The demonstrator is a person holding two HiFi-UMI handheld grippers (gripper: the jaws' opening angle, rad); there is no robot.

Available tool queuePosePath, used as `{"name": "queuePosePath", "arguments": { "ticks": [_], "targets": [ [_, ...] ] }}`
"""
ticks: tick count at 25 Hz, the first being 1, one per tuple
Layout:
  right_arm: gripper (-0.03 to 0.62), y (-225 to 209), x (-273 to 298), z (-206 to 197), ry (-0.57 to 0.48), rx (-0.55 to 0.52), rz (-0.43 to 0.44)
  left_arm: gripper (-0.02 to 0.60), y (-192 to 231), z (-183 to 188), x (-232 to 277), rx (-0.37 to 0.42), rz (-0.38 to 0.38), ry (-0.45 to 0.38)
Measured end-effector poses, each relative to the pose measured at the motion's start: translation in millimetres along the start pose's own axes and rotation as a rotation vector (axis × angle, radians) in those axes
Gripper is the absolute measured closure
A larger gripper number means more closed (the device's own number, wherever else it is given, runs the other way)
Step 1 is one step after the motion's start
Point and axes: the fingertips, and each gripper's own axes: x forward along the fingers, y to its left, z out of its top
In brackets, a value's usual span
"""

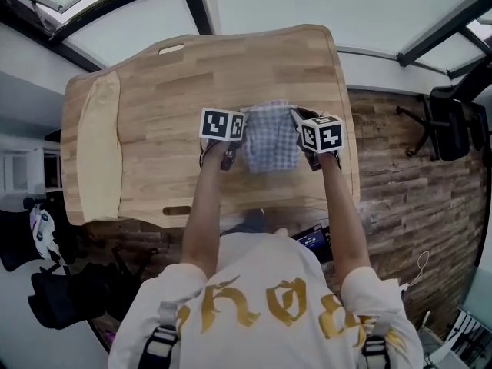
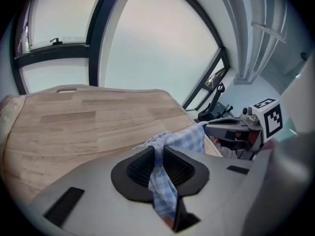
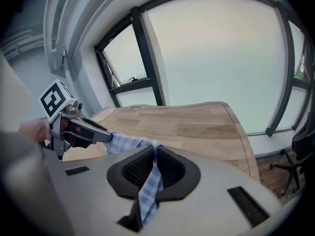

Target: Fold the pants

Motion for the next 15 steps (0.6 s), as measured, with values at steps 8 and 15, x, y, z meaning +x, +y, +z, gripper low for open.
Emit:
{"name": "queuePosePath", "arguments": {
  "ticks": [8,15],
  "targets": [
    [0.551,-35.8,71.3,-24.8,0.137,0.037,-0.038,0.498,31.7,-3.8,64.5,-0.032,-0.068,0.086],
    [0.501,-49.8,95.3,-45.6,0.179,0.066,-0.05,0.418,32.2,-8.2,81.7,-0.116,-0.156,0.067]
  ]
}}
